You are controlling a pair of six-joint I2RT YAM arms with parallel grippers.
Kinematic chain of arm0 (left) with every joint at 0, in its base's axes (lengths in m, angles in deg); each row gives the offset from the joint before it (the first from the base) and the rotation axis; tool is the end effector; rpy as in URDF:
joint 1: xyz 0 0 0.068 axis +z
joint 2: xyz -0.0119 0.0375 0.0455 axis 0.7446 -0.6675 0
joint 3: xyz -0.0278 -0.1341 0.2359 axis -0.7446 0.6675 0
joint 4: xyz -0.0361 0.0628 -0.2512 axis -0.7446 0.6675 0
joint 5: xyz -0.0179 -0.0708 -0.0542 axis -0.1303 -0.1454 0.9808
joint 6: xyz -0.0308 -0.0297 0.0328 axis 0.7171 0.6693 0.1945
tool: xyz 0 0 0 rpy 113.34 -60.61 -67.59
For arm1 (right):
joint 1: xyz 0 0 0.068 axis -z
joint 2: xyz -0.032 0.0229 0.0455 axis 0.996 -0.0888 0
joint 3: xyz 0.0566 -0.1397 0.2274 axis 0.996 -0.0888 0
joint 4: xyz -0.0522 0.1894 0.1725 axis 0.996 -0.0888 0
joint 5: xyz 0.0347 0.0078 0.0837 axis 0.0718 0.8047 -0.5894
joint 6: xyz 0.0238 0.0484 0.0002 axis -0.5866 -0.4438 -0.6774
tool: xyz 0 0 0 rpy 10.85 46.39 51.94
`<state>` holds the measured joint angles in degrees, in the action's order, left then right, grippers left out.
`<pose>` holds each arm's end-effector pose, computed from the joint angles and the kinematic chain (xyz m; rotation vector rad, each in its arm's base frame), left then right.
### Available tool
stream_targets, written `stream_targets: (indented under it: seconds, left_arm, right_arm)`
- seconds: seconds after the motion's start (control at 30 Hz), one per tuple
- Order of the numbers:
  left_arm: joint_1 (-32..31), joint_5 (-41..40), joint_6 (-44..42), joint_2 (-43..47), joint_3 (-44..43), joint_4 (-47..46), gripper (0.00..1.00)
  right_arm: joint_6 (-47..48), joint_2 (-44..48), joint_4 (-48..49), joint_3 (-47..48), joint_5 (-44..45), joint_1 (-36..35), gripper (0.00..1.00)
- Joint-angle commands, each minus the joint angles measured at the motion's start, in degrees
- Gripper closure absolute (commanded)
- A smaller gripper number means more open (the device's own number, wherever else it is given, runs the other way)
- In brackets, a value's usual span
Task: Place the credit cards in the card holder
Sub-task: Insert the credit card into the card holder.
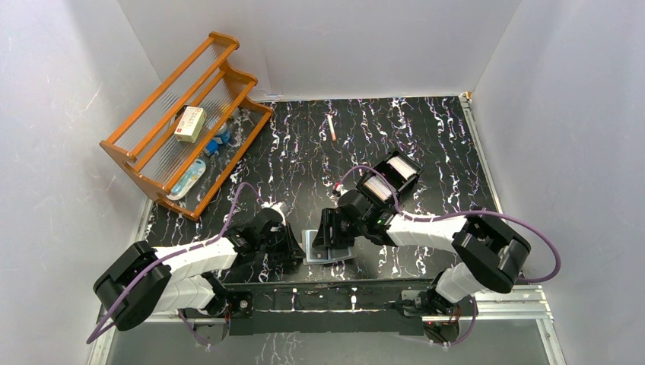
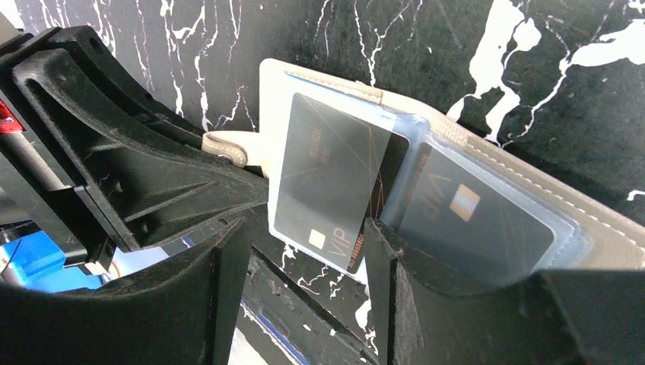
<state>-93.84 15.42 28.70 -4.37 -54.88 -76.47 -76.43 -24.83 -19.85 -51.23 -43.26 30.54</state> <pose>0.1416 -0.1545 0.1429 -0.1037 2.5468 -1.0261 0.1617 0.2366 0.1662 -0.2035 2.5592 1.0421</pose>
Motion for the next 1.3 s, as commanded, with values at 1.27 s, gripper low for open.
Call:
stream_targets:
  seconds: [1.27]
  left_arm:
    - [0.0, -2.2, -1.8, 1.8, -1.0, 3.2, 0.98]
  right_arm:
    - [10.7, -0.4, -12.8, 11.1, 9.0, -1.2, 0.47]
